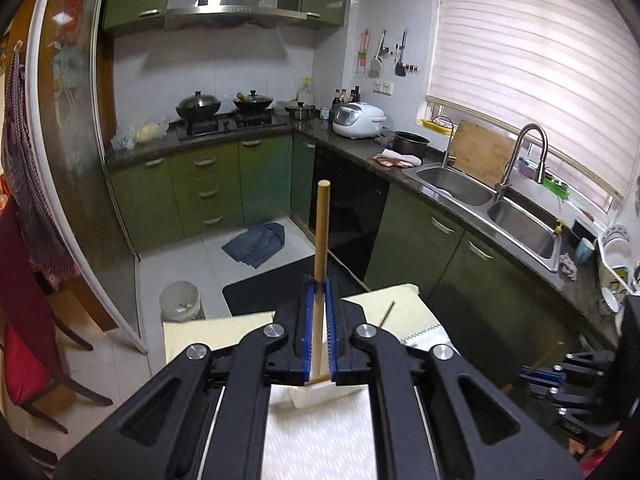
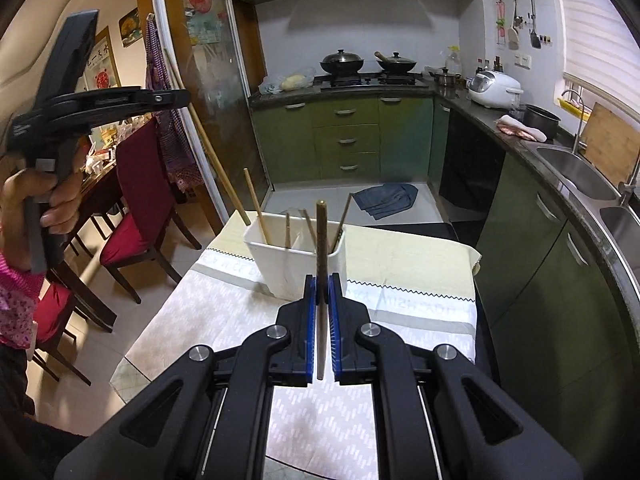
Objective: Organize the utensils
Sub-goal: 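Lift both held chopsticks and carry them over the white holder, then open the left gripper over the holder while the right gripper opens after it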
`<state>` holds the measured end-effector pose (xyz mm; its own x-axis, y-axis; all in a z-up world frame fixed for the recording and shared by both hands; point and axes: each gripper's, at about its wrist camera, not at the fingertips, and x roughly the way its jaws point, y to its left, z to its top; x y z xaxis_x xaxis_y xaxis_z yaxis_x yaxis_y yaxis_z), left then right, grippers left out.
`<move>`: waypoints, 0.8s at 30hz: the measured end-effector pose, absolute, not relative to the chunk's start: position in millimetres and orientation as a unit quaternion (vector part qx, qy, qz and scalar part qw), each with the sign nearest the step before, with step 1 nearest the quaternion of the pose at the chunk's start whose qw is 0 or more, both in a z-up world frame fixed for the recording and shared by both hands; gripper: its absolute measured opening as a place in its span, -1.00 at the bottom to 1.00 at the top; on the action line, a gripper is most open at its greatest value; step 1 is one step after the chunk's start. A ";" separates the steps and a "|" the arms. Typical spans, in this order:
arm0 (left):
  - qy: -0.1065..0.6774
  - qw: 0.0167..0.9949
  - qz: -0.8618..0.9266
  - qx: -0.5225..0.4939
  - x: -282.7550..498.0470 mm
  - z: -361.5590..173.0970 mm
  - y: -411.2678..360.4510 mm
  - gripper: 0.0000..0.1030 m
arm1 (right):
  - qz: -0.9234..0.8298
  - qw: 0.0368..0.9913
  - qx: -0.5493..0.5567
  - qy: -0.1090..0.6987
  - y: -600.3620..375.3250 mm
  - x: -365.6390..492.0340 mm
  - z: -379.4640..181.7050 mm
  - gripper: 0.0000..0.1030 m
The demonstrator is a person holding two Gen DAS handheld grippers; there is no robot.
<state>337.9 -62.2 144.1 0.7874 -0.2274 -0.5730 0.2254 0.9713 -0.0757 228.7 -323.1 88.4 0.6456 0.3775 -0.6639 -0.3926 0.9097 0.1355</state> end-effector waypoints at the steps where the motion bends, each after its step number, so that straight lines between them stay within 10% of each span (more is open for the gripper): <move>1: 0.305 0.945 -0.115 0.003 344.1 139.2 -64.6 -0.89 | 0.212 0.907 -0.008 0.363 -324.4 229.9 88.3 -0.86; 24: 0.429 0.895 -0.121 0.021 392.0 -41.4 -73.6 -0.72 | 0.206 0.945 0.064 0.247 -318.6 337.6 170.2 -0.86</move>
